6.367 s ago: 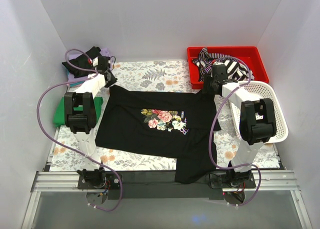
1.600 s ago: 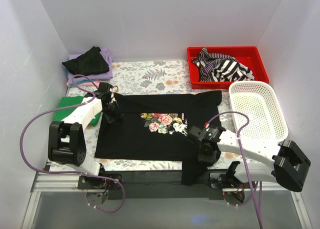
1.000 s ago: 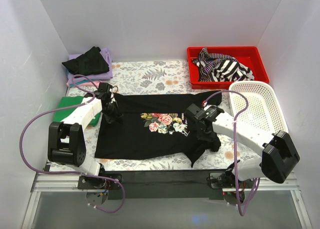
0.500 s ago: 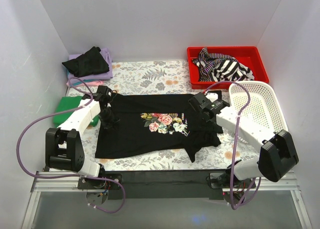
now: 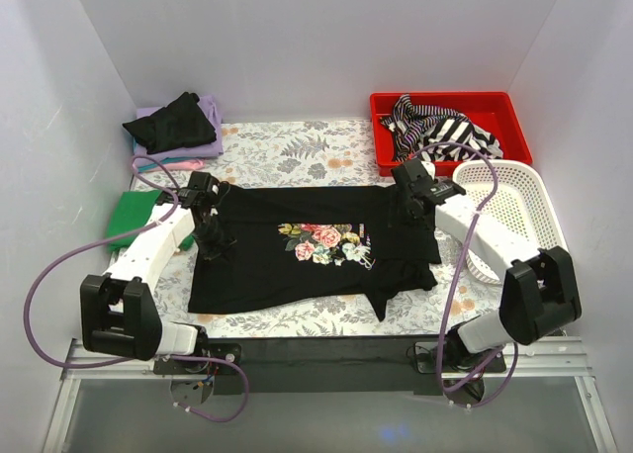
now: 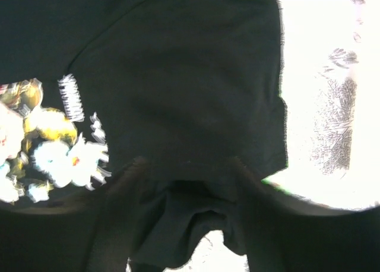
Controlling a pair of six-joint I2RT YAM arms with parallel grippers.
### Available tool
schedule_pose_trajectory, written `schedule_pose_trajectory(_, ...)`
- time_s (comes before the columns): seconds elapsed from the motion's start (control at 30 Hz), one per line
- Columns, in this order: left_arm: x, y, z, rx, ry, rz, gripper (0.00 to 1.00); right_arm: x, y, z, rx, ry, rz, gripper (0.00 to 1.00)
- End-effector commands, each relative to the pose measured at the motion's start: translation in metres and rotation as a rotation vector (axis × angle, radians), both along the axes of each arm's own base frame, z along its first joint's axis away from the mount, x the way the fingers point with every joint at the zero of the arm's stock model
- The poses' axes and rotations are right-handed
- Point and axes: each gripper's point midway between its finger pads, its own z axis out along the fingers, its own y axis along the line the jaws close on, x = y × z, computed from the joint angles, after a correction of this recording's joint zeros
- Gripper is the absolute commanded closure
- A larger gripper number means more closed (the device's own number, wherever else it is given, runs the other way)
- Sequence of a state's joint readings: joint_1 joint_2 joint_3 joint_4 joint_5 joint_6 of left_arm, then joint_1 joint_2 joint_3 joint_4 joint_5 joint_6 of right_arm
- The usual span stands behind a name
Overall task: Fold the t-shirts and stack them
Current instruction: Fold the tshirt
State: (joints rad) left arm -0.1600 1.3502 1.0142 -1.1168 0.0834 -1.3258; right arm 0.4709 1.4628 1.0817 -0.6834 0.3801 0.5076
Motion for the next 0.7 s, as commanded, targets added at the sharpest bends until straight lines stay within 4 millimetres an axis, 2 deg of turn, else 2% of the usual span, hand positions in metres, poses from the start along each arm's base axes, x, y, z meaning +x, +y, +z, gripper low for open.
schedule_pose_trajectory(0.0, 0.008, -0.012, 0.01, -0.054, -0.044, -0.032, 0.87, -0.011, 0.014, 0.011, 0.095, -0.019, 0.089, 0.3)
schedule_pose_trajectory(0.07, 0.02, -0.019, 0.009, -0.081, -0.075, -0.046, 0.87, -0.024, 0.018, 0.017, 0.148, -0.021, 0.123, 0.29)
schedule_pose_trajectory(0.1, 0.025, -0.022, 0.006, -0.086, -0.078, -0.05, 0.87, -0.04, 0.021, 0.006, 0.184, 0.025, 0.142, 0.29)
schedule_pose_trajectory(0.13, 0.034, -0.025, 0.005, -0.094, -0.104, -0.052, 0.88, -0.047, 0.022, 0.012, 0.214, 0.009, 0.143, 0.29)
schedule_pose_trajectory(0.2, 0.044, -0.031, 0.002, -0.108, -0.119, -0.063, 0.88, -0.07, 0.024, -0.002, 0.258, 0.061, 0.135, 0.29)
schedule_pose_trajectory(0.3, 0.063, -0.04, -0.002, -0.126, -0.16, -0.084, 0.89, -0.091, 0.028, -0.009, 0.334, 0.082, 0.102, 0.3)
schedule_pose_trajectory(0.33, 0.065, -0.043, -0.004, -0.127, -0.161, -0.092, 0.89, -0.102, 0.027, -0.015, 0.355, 0.09, 0.098, 0.31)
schedule_pose_trajectory(0.37, 0.067, -0.043, -0.007, -0.125, -0.157, -0.104, 0.89, -0.102, 0.033, -0.015, 0.392, 0.07, 0.105, 0.31)
schedule_pose_trajectory(0.43, 0.073, -0.046, -0.011, -0.119, -0.157, -0.116, 0.89, -0.116, 0.041, -0.019, 0.478, 0.091, 0.079, 0.35)
schedule_pose_trajectory(0.53, 0.078, -0.049, -0.012, -0.115, -0.172, -0.134, 0.89, -0.129, 0.045, -0.02, 0.525, 0.094, 0.038, 0.37)
schedule_pose_trajectory(0.57, 0.079, -0.05, -0.012, -0.119, -0.178, -0.139, 0.89, -0.139, 0.046, -0.028, 0.525, 0.118, 0.037, 0.36)
schedule_pose_trajectory(0.67, 0.081, -0.051, -0.019, -0.121, -0.18, -0.154, 0.89, -0.155, 0.051, -0.035, 0.561, 0.148, 0.024, 0.36)
